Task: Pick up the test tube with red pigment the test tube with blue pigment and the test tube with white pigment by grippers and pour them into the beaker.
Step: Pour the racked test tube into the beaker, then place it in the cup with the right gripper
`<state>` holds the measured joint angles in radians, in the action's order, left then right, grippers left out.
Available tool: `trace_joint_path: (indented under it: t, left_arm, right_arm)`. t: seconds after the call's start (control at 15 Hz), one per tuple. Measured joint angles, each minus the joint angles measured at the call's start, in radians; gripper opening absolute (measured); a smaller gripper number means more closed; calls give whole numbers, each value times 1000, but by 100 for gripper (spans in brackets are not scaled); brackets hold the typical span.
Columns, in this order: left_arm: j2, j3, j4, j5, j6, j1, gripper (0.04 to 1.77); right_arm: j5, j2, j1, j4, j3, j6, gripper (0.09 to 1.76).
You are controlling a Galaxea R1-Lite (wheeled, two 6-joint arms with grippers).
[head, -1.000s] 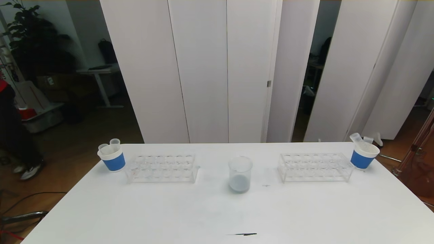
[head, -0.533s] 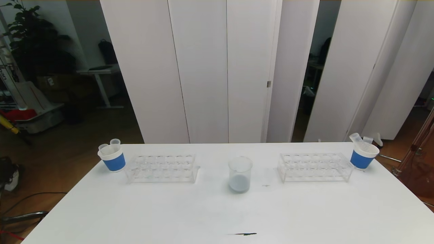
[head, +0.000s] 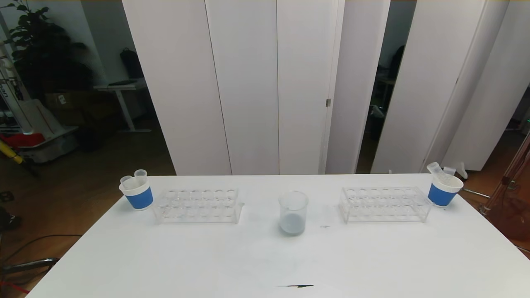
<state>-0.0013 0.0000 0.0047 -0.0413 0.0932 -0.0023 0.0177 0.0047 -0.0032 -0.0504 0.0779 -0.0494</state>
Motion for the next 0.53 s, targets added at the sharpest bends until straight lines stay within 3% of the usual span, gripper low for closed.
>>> trace_joint_path:
  t: [0.53]
  left_arm:
    - [0,0,0,0,0,0,175]
  right_arm:
    - [-33,-6,0,9,-58,22,174]
